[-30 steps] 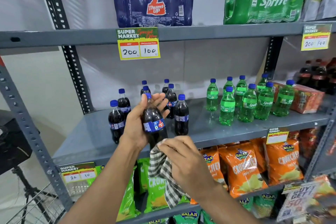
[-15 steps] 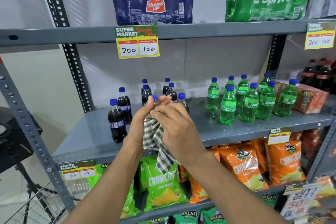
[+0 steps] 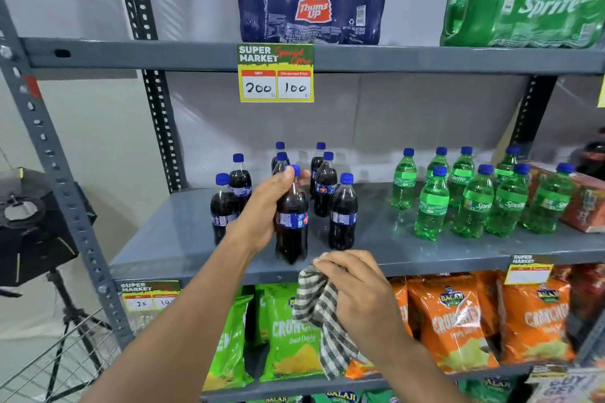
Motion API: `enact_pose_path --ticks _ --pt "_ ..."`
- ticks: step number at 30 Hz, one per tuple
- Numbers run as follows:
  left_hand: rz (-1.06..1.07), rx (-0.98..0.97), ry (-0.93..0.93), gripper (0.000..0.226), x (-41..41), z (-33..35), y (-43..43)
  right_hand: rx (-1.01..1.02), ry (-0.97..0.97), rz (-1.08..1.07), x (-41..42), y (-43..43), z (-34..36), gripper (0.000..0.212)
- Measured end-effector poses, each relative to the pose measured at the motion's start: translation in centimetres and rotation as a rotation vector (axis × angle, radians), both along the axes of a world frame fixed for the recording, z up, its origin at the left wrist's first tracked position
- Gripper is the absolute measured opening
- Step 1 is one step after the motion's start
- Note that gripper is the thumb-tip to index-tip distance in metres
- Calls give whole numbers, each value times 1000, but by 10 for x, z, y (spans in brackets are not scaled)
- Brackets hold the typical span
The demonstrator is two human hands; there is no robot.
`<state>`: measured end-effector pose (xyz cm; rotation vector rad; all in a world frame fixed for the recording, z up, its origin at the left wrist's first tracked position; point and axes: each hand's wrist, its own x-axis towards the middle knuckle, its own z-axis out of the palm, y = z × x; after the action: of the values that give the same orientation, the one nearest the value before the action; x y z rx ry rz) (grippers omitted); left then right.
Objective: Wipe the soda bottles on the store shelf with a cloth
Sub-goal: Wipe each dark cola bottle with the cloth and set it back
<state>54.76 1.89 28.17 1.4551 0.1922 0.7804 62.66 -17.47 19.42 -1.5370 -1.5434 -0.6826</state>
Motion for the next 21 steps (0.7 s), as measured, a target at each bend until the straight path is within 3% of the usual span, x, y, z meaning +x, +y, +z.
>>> enact_pose_path --ticks 14,21 --pt "131 82 144 28 22 -21 34 141 287 -48 39 -36 -16 58" --pt "149 69 157 31 24 -27 39 144 313 -38 48 -34 -18 65"
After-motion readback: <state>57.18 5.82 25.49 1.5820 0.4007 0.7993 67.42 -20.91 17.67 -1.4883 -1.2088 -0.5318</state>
